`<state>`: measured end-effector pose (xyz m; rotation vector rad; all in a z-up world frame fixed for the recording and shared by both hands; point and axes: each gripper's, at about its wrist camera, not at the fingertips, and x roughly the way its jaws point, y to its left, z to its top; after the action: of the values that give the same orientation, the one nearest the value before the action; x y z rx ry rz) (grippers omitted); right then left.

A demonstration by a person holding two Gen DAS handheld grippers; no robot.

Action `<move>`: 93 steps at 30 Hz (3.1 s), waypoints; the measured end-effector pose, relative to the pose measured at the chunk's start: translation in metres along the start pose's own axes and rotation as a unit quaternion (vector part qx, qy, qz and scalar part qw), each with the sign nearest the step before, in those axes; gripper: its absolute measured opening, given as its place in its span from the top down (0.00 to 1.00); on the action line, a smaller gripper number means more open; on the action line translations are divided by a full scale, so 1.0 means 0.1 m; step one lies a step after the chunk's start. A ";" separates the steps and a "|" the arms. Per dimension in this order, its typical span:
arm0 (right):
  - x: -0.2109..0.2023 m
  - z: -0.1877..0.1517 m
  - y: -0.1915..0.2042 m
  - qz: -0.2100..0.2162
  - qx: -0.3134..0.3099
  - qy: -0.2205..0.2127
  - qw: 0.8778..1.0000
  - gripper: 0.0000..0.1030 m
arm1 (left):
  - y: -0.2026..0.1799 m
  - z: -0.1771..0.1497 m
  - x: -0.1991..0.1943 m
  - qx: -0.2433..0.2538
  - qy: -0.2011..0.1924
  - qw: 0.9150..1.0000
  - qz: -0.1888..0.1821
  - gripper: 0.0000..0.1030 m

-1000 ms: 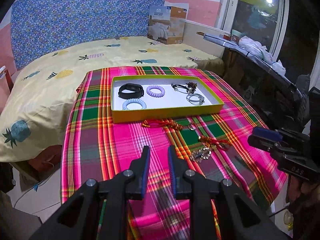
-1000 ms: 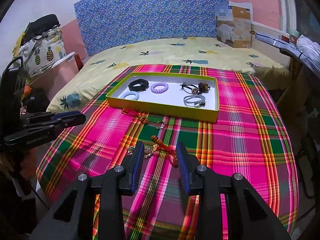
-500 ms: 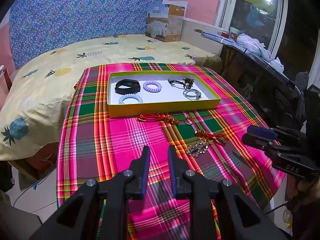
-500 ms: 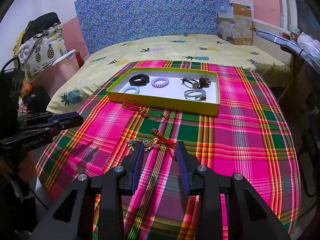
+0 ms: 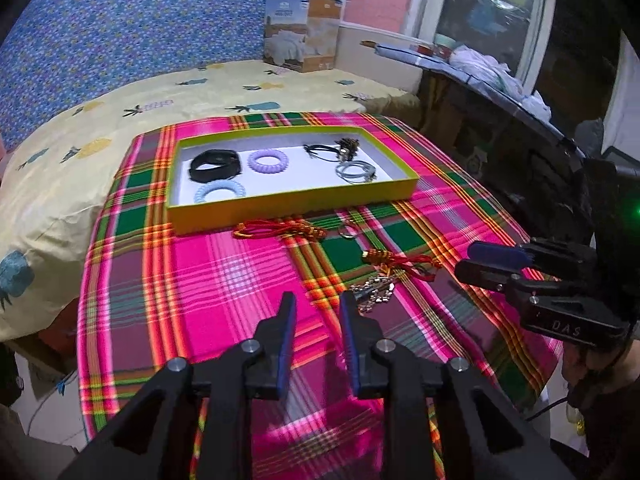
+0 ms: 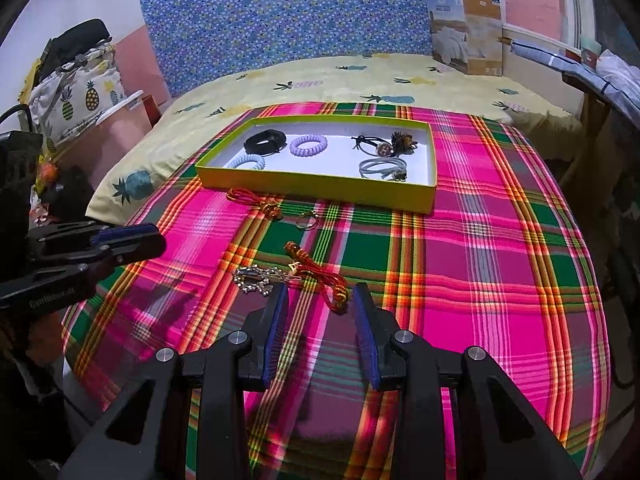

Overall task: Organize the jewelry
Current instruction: 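Move both open tools back over the remaining jewelry on the cloth, then grasp the gold hair clip with the left tool while the right tool grasps the orange beaded tassel, then carry the gold clip in the left tool over the box while the right tool carries the tassel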

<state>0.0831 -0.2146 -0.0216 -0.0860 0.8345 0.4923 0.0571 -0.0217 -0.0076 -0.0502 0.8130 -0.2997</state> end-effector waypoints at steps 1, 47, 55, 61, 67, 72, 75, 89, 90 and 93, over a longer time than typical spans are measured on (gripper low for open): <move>0.01 0.00 -0.01 0.000 0.000 0.001 1.000 0.67 | -0.03 0.00 0.03 0.006 0.001 1.000 -0.003 0.76; 0.41 0.10 -0.13 0.027 -0.045 0.029 0.998 0.67 | -0.15 -0.03 0.42 0.059 0.028 0.998 -0.017 0.95; 0.66 0.14 0.04 0.036 -0.106 0.050 0.992 0.67 | 0.01 -0.04 0.35 0.034 0.023 0.999 -0.008 0.95; 0.68 0.14 0.13 0.028 -0.121 0.049 0.991 0.86 | 0.08 -0.03 0.32 0.022 0.019 1.000 -0.007 0.95; 0.61 0.11 0.16 0.018 -0.109 0.042 0.993 0.93 | 0.10 -0.01 0.28 0.016 0.012 1.000 -0.008 0.99; 0.51 0.08 0.15 0.016 -0.088 0.030 0.996 0.93 | 0.11 -0.01 0.24 0.014 0.006 1.000 -0.008 1.00; 0.47 0.06 0.14 0.015 -0.080 0.028 0.996 0.93 | 0.12 -0.02 0.24 0.016 0.011 1.000 -0.017 1.00; 0.43 -0.01 0.05 0.015 -0.059 0.031 0.998 0.93 | 0.05 0.01 0.43 0.052 0.037 0.998 -0.016 0.88; 0.43 -0.01 0.05 0.015 -0.058 0.031 0.998 0.93 | 0.06 0.00 0.44 0.050 0.039 0.998 -0.016 0.88; 0.43 -0.02 0.04 0.015 -0.057 0.032 0.998 0.93 | 0.08 -0.03 0.42 0.049 0.038 0.998 -0.013 0.88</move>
<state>0.1047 -0.1953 -0.0542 -0.1946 0.8711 0.5685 0.0843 -0.0256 -0.0407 0.0433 0.8716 -0.3672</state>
